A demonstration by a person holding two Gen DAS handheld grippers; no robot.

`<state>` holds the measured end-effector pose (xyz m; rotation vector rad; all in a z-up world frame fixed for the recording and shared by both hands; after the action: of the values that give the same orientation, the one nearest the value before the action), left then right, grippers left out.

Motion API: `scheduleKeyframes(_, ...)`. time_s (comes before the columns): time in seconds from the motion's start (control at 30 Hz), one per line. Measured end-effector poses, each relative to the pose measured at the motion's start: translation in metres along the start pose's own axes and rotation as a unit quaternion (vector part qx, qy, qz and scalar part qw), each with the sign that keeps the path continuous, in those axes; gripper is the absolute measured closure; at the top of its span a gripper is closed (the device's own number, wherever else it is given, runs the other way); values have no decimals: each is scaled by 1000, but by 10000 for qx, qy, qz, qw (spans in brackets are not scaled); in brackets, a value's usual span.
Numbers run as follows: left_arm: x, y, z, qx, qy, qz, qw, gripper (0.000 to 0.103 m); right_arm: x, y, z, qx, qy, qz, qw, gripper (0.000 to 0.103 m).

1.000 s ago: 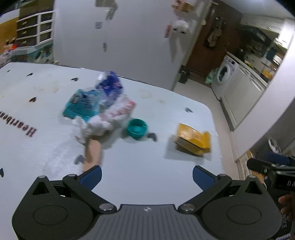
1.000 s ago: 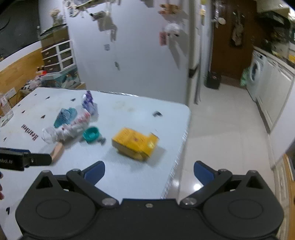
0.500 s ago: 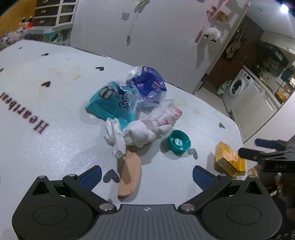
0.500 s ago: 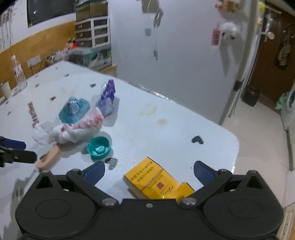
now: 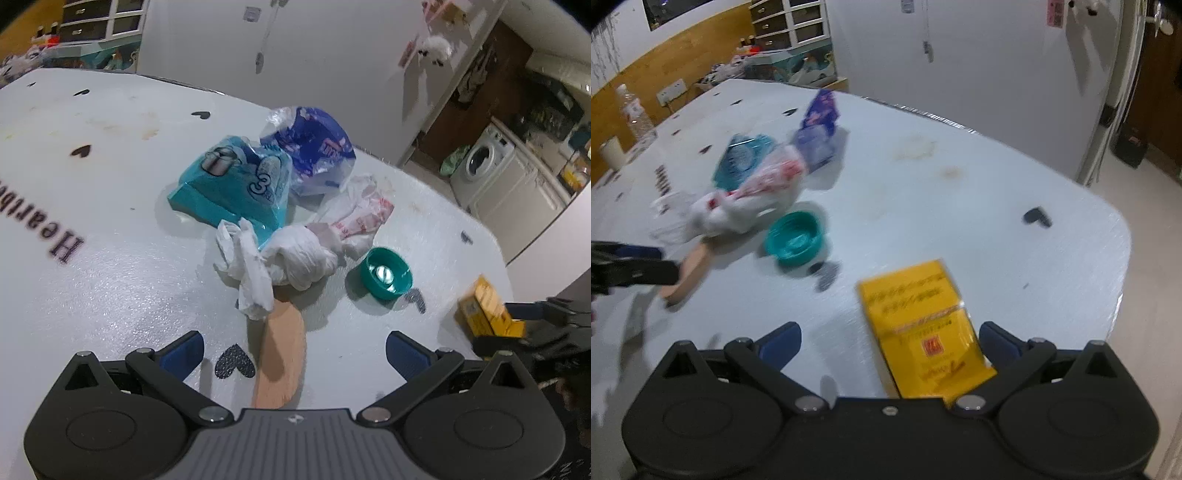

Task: Collect trash
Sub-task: 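Grasp the wooden stick with the left tool while the right tool grasps the yellow box, then carry the wooden stick and yellow box with both tools over the trash bin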

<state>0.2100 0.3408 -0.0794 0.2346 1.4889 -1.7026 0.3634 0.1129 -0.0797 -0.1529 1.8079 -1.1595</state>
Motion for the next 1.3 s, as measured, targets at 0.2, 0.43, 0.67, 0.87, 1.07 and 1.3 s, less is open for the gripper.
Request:
scheduleKeyframes(0.2,-1,9,7,-228,231,-156,9994,5,7,-11,-16,38,273,127,9995,0)
scheduleKeyframes(0.43,1,14,20,-350,632,-255,9971,37,2,-11,-12,808,1234,330,9885,17)
scheduleKeyframes(0.67,6,13,26,-615,1176,-299,9907,59,-1,2,-12,1165,1370,210,9835,28)
scheduleKeyframes(0.87,6,6,20,-516,982,-305,9934,77,5,1,-13,1175,1499,157,9816,47)
scheduleKeyframes(1.07,18,-4,19,-338,756,-344,9960,77,13,-12,-26,1060,1392,121,9845,53)
scheduleKeyframes(1.3,31,-22,22,-180,668,-372,9969,77,30,-29,-47,1002,1328,119,9860,58)
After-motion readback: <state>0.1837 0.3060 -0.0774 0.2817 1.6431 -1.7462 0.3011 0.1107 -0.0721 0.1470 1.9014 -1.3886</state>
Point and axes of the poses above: each gripper's, at about its wrist camera, not at the fingertips, and y roughly the way its jaws point, z to its right, x to its underside, the point moved 3 cm from there along y, roughly the way its jaws point, and after that the axes turned 5 degrees about z, right-handed, at the moved point
